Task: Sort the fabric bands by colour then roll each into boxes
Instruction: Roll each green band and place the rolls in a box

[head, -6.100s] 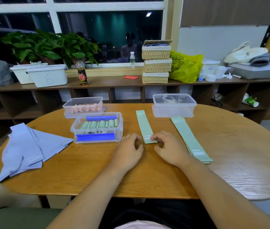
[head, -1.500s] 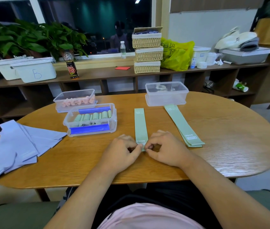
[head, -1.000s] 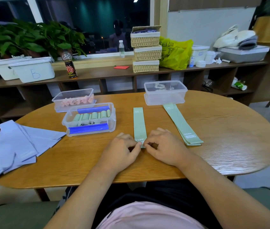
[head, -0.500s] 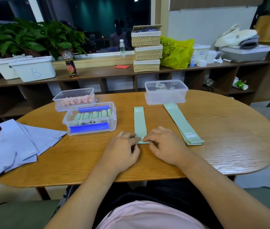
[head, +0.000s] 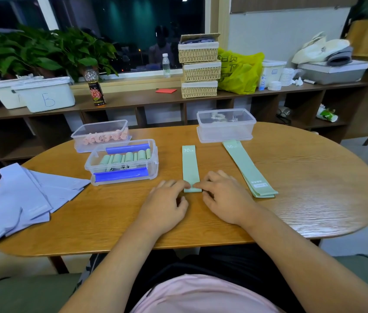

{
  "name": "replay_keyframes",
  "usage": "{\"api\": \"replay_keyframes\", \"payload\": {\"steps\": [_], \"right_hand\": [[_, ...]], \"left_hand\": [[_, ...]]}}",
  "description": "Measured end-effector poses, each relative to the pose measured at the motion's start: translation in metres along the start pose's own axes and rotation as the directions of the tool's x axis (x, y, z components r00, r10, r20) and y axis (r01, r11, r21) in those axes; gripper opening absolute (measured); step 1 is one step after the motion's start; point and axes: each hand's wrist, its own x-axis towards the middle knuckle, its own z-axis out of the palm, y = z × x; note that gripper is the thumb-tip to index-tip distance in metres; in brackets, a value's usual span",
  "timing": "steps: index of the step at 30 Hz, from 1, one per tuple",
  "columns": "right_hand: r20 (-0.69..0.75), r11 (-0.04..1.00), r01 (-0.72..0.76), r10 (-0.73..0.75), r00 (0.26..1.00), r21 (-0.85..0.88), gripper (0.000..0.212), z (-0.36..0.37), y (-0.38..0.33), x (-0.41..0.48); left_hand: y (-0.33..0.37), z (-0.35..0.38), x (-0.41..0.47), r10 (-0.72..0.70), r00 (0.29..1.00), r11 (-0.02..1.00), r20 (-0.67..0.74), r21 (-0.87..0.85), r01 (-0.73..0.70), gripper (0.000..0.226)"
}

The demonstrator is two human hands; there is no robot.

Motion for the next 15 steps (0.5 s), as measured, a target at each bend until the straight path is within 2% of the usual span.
{"api": "replay_keyframes", "payload": {"steps": [4,8,11,15], "right_hand": [[0.003,1.000,-0.012,0.012,1.000,-0.015,0.046,0.0013,0.0002,0.0011],[-0.071,0.997,-0.008,0.013,0.997,0.071,0.039,-0.0021,-0.0022,0.0005],[-0.026,0.998,0.029,-0.027,0.999,0.053,0.037,-0.0020,-0.0026,0.0004],[-0.006,0.999,-0.007,0.007,1.000,0.054,0.042,0.0003,0.0008,0.0088]], "left_hand": [[0.0000,0.0028,0.0027,0.003,1.000,0.999,-0.003,0.032,-0.003,0.043],[0.0009,0.0020,0.0042,0.001,1.000,0.999,0.001,0.046,-0.001,0.048],[0.0000,0.0032,0.0052,-0.013,1.000,0.998,0.016,0.056,0.012,0.052],[0.0008,0.0034,0.0068,-0.044,0.998,0.998,0.035,0.052,0.042,0.064]]}}
